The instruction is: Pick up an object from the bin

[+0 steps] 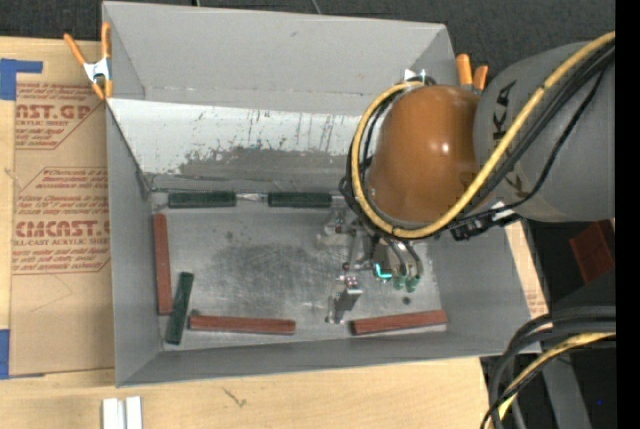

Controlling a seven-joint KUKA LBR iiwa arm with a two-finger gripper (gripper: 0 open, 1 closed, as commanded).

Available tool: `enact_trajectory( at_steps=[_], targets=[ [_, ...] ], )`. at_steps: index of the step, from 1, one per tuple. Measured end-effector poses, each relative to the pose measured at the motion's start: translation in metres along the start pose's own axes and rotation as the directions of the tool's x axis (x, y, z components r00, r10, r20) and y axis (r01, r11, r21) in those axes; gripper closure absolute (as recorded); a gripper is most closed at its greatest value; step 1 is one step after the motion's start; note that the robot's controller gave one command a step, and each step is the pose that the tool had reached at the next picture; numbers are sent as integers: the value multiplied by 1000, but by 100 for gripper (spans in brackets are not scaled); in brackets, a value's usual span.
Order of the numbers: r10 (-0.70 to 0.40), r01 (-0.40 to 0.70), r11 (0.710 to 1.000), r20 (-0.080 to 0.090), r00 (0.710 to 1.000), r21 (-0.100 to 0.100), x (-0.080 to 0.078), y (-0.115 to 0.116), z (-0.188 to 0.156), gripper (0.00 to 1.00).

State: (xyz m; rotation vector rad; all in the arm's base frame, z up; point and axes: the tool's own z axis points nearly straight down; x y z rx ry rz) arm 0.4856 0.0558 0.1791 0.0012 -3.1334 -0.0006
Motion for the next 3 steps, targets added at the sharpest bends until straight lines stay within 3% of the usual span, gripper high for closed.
enact_trajectory(
  at_steps=[1, 2, 3],
  targets=[
    [0, 0, 1000, 8, 1000, 0, -2, 0, -4, 0],
    [-62, 62, 998, 14, 998, 0, -4, -4, 58, 0],
    [-85, 85, 996, 10, 996, 0, -2, 21, 101, 0]
  ],
)
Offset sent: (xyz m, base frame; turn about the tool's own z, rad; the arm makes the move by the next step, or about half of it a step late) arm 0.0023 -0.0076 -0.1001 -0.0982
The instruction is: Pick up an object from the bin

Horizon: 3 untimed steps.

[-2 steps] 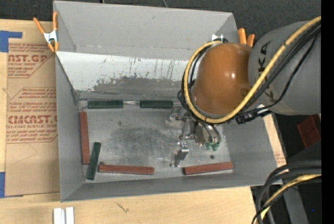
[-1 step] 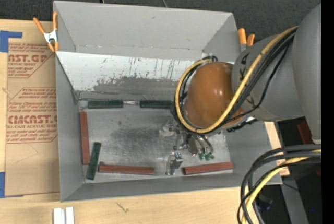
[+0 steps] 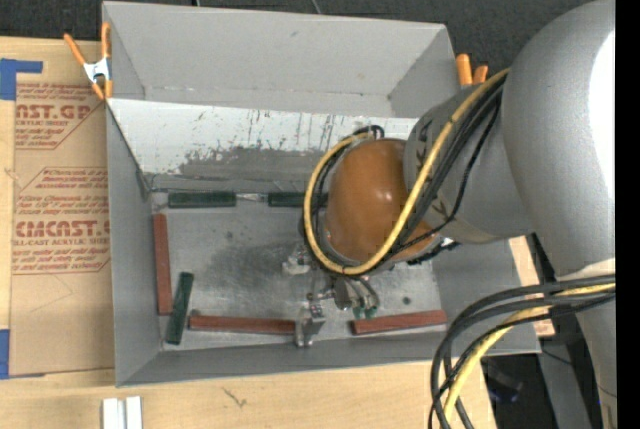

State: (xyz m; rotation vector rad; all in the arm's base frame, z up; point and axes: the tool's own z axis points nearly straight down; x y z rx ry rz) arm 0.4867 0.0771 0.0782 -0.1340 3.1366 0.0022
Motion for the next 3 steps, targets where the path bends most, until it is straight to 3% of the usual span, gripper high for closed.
enact_trajectory(
  at_steps=[1, 2, 3],
  targets=[
    [25, -25, 1000, -4, 1000, 1, 6, -12, -34, 0],
    [-134, 134, 991, 8, 991, -2, -4, 70, 3, 100],
    [-135, 135, 991, 8, 991, -2, -4, 70, 3, 100]
  ],
)
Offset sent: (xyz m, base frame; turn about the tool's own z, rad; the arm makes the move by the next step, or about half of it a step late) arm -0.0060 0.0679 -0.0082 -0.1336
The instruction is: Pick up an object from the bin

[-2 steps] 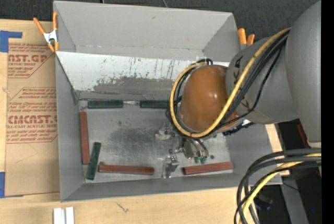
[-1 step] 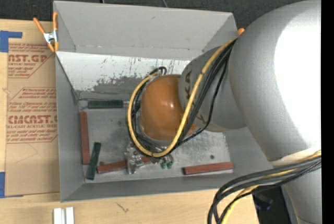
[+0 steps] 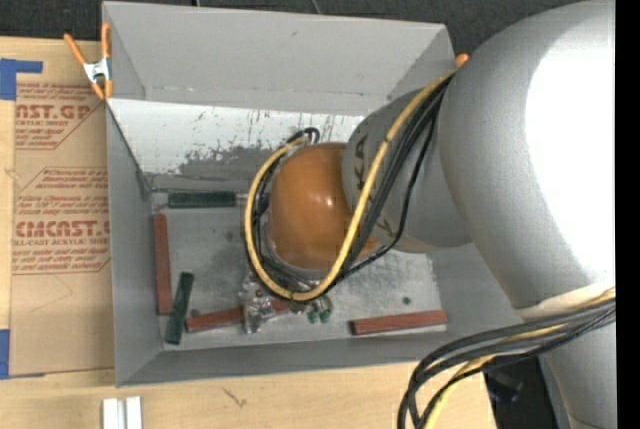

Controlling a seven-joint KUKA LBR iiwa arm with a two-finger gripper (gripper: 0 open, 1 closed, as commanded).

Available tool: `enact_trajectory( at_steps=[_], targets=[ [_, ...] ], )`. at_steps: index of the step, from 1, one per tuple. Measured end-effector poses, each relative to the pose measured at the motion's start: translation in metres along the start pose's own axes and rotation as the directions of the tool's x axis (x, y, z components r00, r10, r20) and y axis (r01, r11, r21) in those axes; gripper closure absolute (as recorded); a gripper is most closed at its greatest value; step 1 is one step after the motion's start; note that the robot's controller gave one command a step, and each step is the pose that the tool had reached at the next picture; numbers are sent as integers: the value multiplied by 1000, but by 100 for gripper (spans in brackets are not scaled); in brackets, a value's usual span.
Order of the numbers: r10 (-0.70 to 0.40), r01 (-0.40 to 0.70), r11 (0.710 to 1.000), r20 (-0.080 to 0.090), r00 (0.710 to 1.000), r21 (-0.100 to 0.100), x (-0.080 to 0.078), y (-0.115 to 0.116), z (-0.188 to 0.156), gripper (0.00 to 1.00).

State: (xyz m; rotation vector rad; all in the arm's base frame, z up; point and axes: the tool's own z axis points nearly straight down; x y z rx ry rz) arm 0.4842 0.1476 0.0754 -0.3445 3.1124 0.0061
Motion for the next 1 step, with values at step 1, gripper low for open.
enact_trajectory(
  at_steps=[1],
  targets=[
    [-40, 40, 999, -6, 999, 2, -17, 13, -162, 100]
  ],
)
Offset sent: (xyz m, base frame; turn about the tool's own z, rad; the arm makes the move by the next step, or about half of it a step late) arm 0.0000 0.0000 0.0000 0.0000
